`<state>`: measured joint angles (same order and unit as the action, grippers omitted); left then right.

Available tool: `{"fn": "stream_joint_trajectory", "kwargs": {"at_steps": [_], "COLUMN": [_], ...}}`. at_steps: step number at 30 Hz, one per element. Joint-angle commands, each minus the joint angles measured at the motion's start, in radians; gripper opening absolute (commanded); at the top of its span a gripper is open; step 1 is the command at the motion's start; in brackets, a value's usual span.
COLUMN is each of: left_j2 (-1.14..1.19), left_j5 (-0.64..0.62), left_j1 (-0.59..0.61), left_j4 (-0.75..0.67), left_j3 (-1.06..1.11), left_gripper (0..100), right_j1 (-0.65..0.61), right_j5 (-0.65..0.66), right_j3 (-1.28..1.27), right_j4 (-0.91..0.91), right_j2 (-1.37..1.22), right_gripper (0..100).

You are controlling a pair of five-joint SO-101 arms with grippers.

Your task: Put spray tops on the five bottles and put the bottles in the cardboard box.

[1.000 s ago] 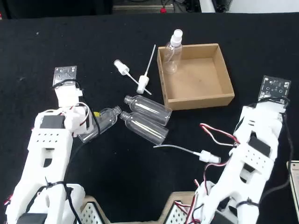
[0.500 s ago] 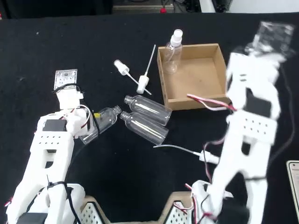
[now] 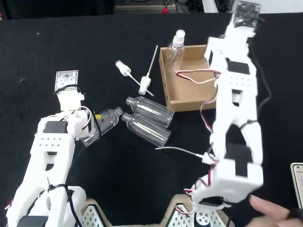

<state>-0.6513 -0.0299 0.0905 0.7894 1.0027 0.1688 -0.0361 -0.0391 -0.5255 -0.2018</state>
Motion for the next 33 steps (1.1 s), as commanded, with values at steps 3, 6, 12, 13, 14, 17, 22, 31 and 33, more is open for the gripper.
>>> {"fn": "stream_joint_trajectory", "kwargs": {"at_steps": [3,6,12,13,14,17,22,31,33], "left_j2": [-0.003,-0.003,-0.003,-0.003,-0.003,-0.003,-0.003,-0.003,-0.003], "left_j5": [-0.006,-0.006,-0.006,-0.006,-0.006,-0.006,-0.006,-0.006,-0.006], "left_j1": [0.012,0.012,0.012,0.012,0.012,0.012,0.012,0.012,0.012], "left_j4": [-0.018,-0.018,-0.018,-0.018,-0.018,-0.018,-0.018,-0.018,-0.018], "left_j3": [-0.008,-0.007,-0.007,-0.007,-0.007,-0.007,-0.007,-0.007,-0.007], "left_gripper": [24,24,24,24,24,24,24,24,24], "right_j1": [-0.026,-0.026,-0.044,-0.051,-0.061,-0.081,-0.087,-0.094,-0.106], "right_j5": [-0.008,-0.008,-0.006,-0.006,-0.006,-0.006,0.032,0.118,0.118], "right_j3": [0.148,0.134,0.035,0.022,0.013,-0.012,-0.033,-0.035,-0.035], "right_j4": [0.044,0.123,0.276,0.292,0.305,0.350,0.391,0.388,0.388], "right_j2": [-0.113,-0.150,-0.157,-0.157,-0.157,-0.162,-0.163,-0.166,-0.183], "right_gripper": [18.9,19.0,18.8,18.8,18.8,18.8,18.8,18.8,18.7]}}
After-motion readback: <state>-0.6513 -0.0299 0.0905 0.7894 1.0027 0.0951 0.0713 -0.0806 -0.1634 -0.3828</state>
